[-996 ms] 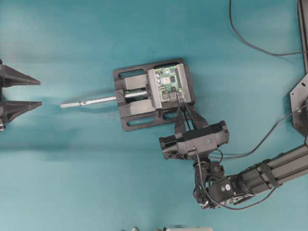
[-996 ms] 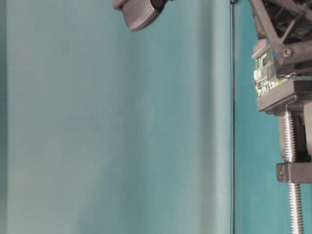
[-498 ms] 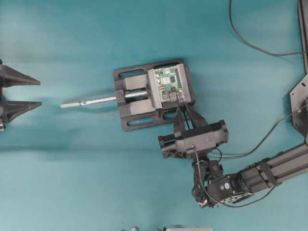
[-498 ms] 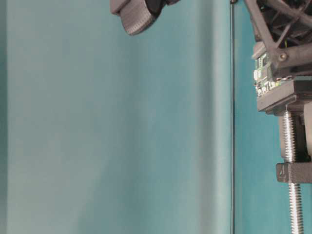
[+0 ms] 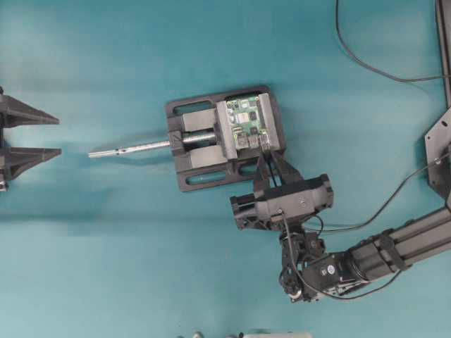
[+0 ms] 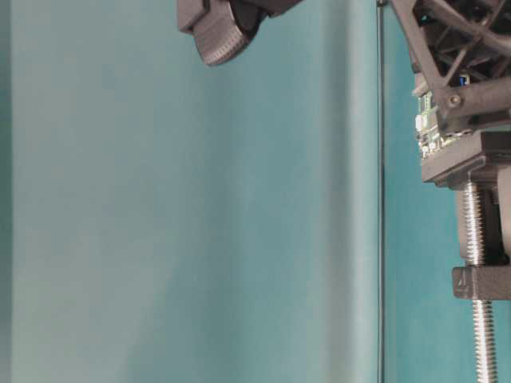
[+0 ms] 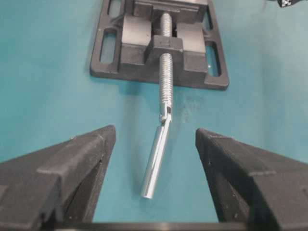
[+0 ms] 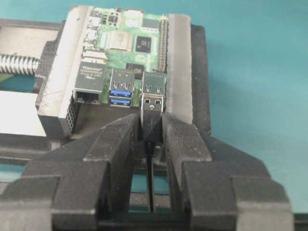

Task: Insert the USB into the fixed PCB.
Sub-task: 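Push the USB plug forward into the USB port with the right gripper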

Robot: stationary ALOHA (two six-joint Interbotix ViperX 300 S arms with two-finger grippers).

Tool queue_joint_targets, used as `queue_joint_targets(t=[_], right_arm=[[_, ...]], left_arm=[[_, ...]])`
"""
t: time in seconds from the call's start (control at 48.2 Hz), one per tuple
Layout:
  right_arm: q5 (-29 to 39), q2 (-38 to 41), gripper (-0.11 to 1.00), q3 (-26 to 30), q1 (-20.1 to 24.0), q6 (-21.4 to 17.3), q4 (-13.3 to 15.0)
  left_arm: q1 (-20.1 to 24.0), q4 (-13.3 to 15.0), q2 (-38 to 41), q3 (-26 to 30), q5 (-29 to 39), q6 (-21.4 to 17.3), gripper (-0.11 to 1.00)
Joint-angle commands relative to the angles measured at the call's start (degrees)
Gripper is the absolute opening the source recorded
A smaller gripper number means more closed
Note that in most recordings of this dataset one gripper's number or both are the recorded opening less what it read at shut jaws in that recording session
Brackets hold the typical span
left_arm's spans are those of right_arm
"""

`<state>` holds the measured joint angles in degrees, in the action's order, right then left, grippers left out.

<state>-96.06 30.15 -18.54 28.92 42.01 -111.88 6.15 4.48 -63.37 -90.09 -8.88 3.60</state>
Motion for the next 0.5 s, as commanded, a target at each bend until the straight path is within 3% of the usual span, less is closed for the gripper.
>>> queue_joint_targets(t=[0.0, 0.477], right_arm=[[-0.18, -2.81, 0.21, 0.70, -3.25, 0.09, 0.26], [-0.18, -4.22, 0.21, 1.14, -3.52, 0.26, -0.88]], left_arm=[[0.09, -0.18, 0.44, 0.70, -0.44, 0.53, 0.83], [0.09, -0.18, 0.44, 0.70, -0.44, 0.53, 0.83]])
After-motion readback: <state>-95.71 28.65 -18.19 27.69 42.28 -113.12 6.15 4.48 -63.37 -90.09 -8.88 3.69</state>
